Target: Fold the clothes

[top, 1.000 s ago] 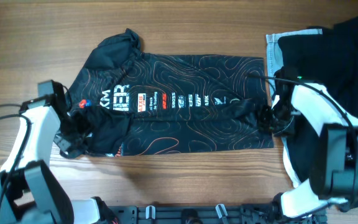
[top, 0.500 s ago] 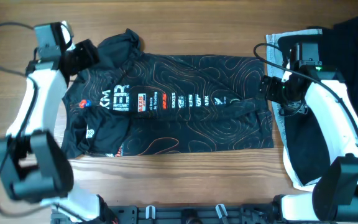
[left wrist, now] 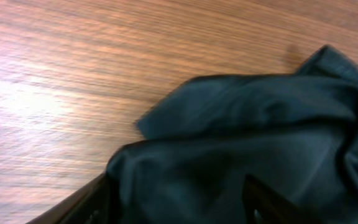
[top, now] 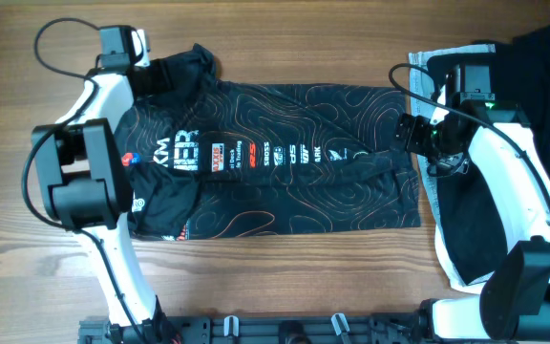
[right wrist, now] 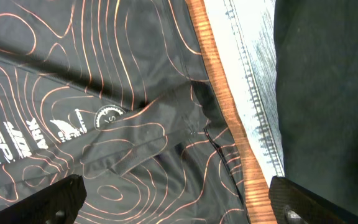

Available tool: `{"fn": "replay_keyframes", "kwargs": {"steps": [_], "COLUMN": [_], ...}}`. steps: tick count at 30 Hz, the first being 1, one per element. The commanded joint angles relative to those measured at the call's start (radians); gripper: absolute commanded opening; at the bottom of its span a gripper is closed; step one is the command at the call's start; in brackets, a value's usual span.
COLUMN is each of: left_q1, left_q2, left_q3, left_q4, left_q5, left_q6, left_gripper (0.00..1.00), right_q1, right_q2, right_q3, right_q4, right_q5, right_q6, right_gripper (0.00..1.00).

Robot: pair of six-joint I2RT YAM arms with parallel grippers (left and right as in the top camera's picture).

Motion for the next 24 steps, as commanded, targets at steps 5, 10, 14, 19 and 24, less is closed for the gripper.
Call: {"fn": "replay_keyframes", "kwargs": {"steps": [5,10,14,19,24], "left_q1": [-0.001,0.014,0.017,0.024,0.024], "left_q2": [0.024,-0.063,-0.101,-0.105,-0.105], "left_q3": [0.003,0.003,0.003,0.003,0.003], "left_q4": [-0.017,-0.078,-0.152,-0.199,-0.224], "left_q5": [0.009,0.012,0.012,0.012,0.012], "left_q6": [-0.064,-0.1,-0.13,-0.201,-0.201], "left_gripper": [0.04,0.04,0.04,0.04,0.04], "right_q1": [0.001,0.002,0.002,0.002,0.002], "right_q2": [-0.008,0.12,0.222,0.34,0.477], "right_q3": [0.016,0.032,0.033,0.033,0.033], "right_q4": [0.123,0.305,0.594,0.807,0.895], "right_q5": [-0.026,-0.054,-0.058,-0.081,-0.097], "right_q6": [-0.051,-0.11,-0.102,-0.01,0.04], "right_gripper": [0.76,0.8,0.79,0.77,0.75]}}
